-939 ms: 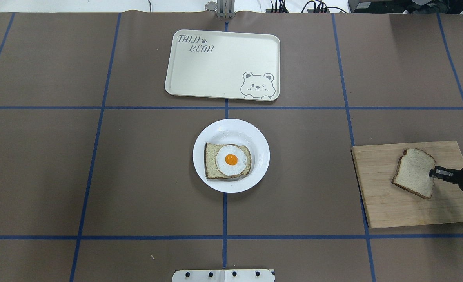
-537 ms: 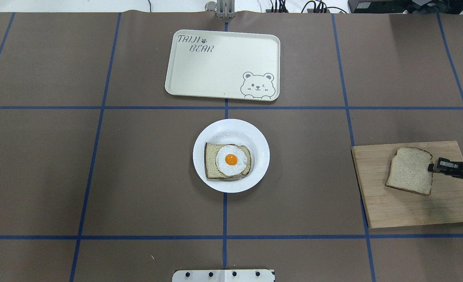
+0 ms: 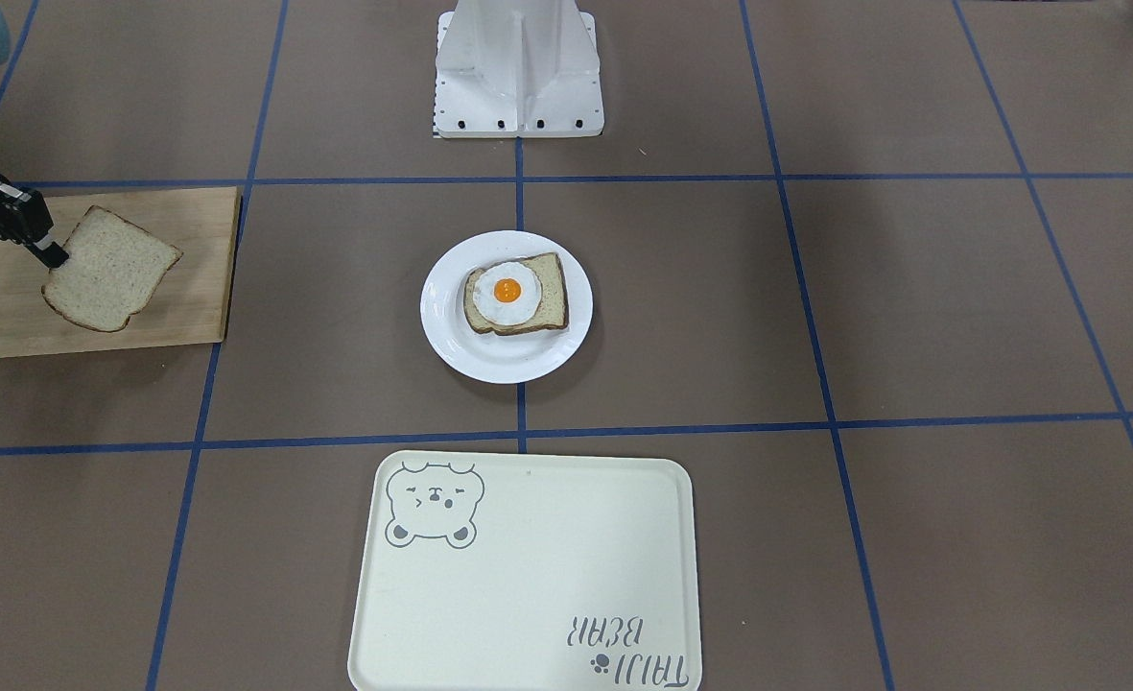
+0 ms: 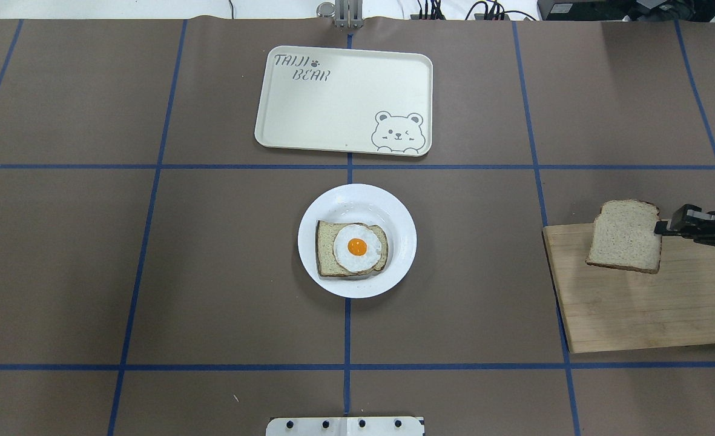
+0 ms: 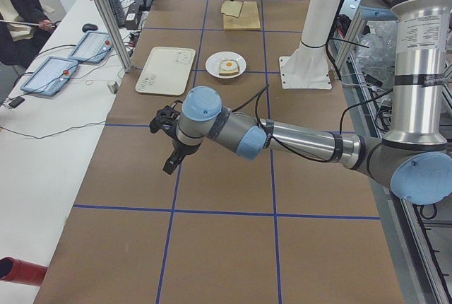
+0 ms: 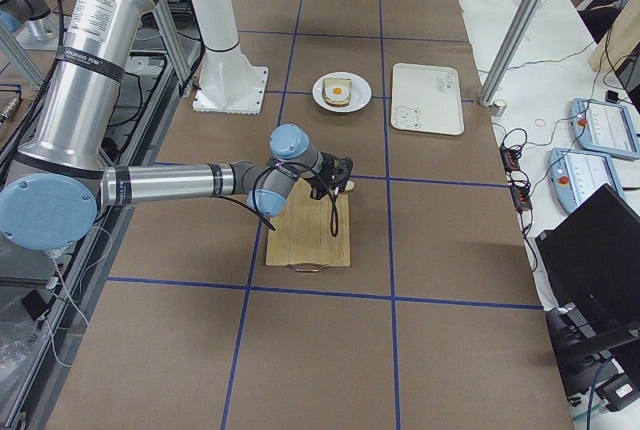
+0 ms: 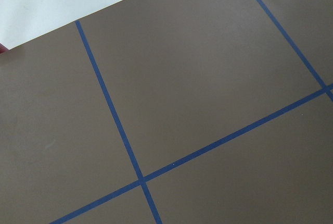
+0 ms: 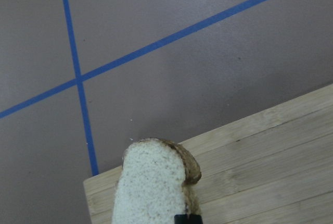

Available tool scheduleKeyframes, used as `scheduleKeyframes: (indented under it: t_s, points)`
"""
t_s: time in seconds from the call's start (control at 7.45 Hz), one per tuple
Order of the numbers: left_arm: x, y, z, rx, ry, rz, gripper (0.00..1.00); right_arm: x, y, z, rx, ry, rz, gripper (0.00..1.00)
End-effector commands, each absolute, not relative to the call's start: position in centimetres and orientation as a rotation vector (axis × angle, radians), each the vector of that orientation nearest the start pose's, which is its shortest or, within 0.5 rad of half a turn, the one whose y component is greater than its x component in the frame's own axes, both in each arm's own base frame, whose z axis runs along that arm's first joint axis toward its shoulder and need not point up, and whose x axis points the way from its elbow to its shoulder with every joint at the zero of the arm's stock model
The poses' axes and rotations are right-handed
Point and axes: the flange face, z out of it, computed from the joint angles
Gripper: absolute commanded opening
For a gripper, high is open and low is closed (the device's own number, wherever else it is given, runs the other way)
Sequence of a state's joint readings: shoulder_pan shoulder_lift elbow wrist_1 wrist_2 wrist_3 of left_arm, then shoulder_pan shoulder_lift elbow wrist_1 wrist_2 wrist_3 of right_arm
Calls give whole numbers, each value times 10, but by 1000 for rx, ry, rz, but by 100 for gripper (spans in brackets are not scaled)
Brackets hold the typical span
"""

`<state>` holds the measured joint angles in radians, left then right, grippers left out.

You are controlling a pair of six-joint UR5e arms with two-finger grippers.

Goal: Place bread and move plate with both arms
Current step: 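Lift the bread slice off the board with the right gripper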

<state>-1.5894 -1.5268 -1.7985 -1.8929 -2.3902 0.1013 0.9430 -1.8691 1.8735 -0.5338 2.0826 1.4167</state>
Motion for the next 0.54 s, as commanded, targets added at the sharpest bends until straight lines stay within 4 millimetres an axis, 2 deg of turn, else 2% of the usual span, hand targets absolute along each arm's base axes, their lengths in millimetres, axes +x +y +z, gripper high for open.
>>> scheduleKeyframes:
  t_s: [0.0,0.13,0.27,0.4]
  points:
    - [-69,-486,526,525,773,283,98,-180,-401,476,98,-1229,565,0]
    - [-69,-486,526,524,775,281,98,-192,-414,452,67,-1274,632,0]
    - [-69,-485,525,517,780,260,98,-214,-418,434,55,-1302,702,0]
    - [-70,-485,524,519,780,259,98,-247,-418,406,66,-1268,759,0]
